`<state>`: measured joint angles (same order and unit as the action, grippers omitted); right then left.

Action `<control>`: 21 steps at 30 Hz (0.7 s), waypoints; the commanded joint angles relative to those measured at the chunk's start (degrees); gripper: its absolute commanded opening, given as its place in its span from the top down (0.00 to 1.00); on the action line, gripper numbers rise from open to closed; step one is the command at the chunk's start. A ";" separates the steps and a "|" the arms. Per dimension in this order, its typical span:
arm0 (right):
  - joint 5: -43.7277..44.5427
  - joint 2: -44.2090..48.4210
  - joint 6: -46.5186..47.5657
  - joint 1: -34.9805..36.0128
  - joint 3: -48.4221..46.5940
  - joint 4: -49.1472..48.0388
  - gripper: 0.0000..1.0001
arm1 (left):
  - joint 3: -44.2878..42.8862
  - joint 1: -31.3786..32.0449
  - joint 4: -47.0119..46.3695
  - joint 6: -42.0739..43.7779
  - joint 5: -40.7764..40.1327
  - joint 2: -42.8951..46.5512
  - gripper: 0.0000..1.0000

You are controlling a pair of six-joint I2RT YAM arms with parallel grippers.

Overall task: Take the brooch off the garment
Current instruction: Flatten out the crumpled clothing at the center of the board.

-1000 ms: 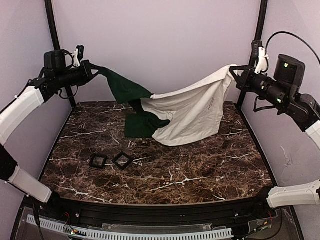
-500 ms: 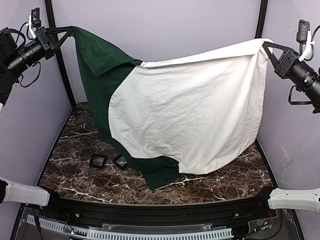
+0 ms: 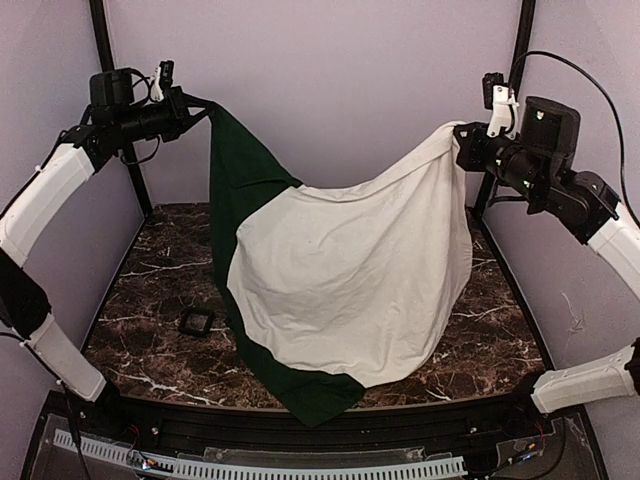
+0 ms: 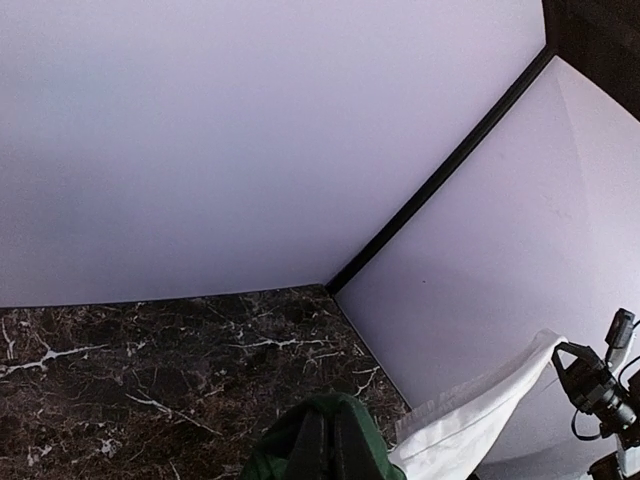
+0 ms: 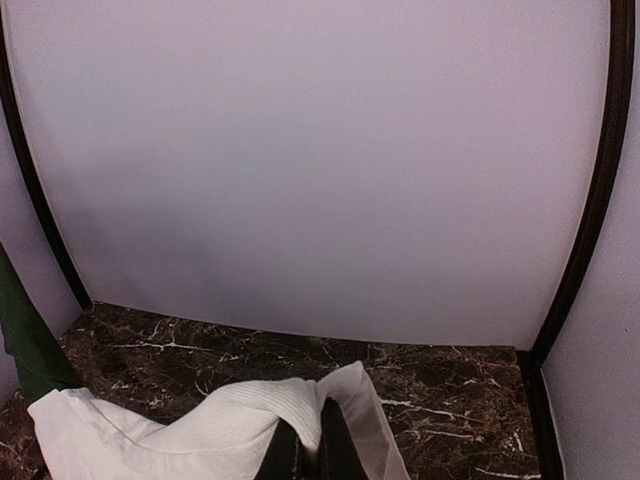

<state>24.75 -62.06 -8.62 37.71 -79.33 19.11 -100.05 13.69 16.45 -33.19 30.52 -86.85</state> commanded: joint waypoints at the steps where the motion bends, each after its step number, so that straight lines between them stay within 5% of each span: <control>1: 1.69 -4.60 2.22 -0.55 -7.50 -9.79 1.00 | -13.07 -0.40 1.12 2.67 -0.89 -4.60 0.99; 6: -0.69 -10.65 6.71 -1.74 -20.89 -12.59 1.00 | -37.61 -1.63 3.48 1.72 0.00 -14.78 0.99; 11: -6.89 -6.74 8.25 -1.88 -17.60 -17.11 1.00 | -39.32 -3.09 -2.35 0.44 3.89 -14.57 0.99; 15: -5.85 2.30 4.38 -1.91 -2.81 -17.07 1.00 | -19.92 -3.10 -9.86 2.84 7.30 -6.32 0.99; 17: -4.87 7.21 -0.84 -1.86 5.97 -15.04 1.00 | -0.62 -3.10 -16.33 2.71 7.99 -0.49 0.99; 21: -5.78 15.55 -13.54 -1.86 24.12 -10.05 1.00 | 24.76 -3.01 -26.89 -0.71 9.50 8.56 0.99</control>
<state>19.33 -50.76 -9.30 36.07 -68.29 3.86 -94.52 10.66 -0.51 -31.86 36.86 -82.02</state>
